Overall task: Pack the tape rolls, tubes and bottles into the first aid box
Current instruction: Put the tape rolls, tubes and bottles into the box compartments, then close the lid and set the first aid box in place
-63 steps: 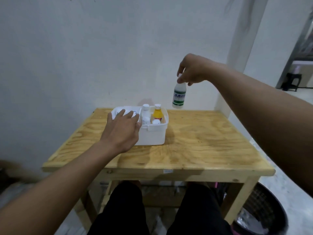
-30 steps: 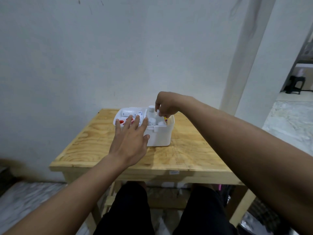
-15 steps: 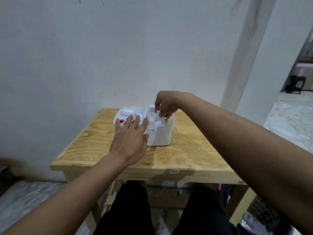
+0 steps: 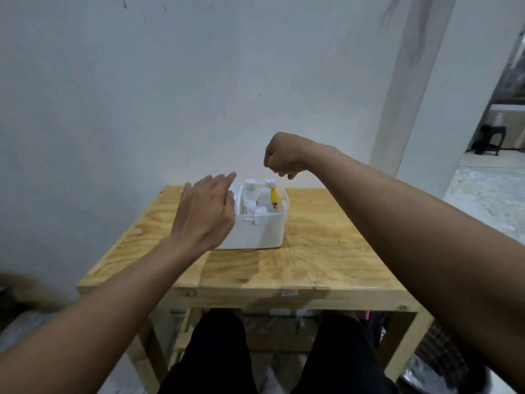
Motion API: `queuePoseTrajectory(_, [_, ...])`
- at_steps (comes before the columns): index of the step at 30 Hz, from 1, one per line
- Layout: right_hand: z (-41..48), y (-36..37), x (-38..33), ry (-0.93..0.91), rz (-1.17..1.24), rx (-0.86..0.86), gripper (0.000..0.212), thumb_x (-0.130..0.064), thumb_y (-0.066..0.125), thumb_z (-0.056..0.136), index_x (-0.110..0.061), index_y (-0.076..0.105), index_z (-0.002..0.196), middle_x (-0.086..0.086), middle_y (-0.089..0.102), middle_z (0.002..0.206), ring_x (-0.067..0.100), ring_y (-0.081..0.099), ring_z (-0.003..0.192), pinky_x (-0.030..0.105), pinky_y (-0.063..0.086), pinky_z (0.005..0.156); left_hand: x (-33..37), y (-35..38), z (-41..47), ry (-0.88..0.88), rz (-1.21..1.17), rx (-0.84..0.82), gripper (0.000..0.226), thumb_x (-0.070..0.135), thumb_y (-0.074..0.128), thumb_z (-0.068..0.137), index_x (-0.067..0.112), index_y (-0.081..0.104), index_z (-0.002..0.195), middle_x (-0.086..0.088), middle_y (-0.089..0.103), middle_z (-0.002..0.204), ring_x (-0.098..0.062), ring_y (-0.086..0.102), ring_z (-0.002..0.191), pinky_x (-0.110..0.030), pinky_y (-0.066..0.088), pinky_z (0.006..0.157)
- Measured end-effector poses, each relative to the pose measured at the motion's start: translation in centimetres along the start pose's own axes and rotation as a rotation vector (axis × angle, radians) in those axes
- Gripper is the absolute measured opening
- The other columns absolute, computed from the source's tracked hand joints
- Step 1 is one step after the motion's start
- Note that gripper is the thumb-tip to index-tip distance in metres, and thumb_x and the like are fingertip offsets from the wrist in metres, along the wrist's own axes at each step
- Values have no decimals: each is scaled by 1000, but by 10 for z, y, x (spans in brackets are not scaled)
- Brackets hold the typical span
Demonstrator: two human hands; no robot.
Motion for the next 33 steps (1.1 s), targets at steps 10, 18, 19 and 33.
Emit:
queuePoseTrajectory(10, [34,5,29,75,-84,91,30,-33,49,94,-5,60,90,11,63,89,31,65,74,33,55,64,-44,7,94,-292,-229,-173,52,38,34,103,20,45,150,-3,44,156,-25,37,144,-39,28,117])
queuePoseTrajectory(18, [58,41,52,233,230,-75,44,-46,38,103,-5,53,107,15,65,98,31,68,96,44,59,84,-63,28,118,-436,-71,-454,47,28,29,107,-3,59,126,-22,56,136,-36,53,119,-38,43,94])
queuePoseTrajectory(19, [60,45,53,248,269,-92,44,-46,38,103,-4,52,111,17,66,104,32,69,98,44,59,83,-67,33,121,-456,-60,-441,44,27,31,105,-4,61,110,-24,60,122,-33,57,101,-36,44,79])
queuePoseTrajectory(33, [73,61,58,317,520,-42,20,-12,41,98,0,57,95,20,59,88,33,61,73,40,58,69,-96,51,139,-856,-433,-260,19,11,50,96,-3,58,106,-18,61,93,-26,51,66,-28,39,54])
Point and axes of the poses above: each hand's wrist, its own z-axis towards the middle knuckle, its own y-axis out of the palm, x = y × z, the point moved 1 cm from there along z, towards the middle knuckle
